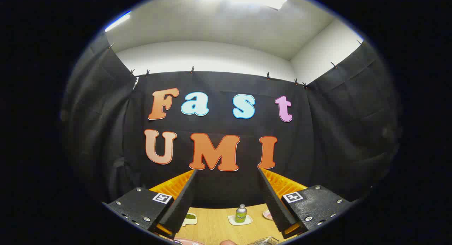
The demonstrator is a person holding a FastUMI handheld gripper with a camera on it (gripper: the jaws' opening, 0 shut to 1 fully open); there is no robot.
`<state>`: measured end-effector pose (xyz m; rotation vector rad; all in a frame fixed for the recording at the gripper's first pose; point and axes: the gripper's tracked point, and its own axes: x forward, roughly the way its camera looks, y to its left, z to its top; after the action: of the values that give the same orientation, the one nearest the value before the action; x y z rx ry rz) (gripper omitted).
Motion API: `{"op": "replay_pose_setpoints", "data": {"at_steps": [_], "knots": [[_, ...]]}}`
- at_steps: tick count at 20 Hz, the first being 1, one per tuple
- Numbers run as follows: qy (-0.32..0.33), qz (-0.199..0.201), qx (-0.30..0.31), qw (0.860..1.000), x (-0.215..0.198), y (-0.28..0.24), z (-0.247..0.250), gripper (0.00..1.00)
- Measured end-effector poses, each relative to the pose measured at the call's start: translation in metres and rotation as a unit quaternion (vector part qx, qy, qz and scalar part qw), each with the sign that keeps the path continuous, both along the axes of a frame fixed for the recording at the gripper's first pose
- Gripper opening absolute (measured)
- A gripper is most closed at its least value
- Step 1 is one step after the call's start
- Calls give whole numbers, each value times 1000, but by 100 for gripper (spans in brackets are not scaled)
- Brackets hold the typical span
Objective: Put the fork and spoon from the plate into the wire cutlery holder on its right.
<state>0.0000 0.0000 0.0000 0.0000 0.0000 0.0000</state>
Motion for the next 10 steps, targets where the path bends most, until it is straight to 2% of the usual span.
{"op": "replay_pose_setpoints", "data": {"at_steps": [10], "knots": [[-10,25,-31,999,-13,14,1,99]]}}
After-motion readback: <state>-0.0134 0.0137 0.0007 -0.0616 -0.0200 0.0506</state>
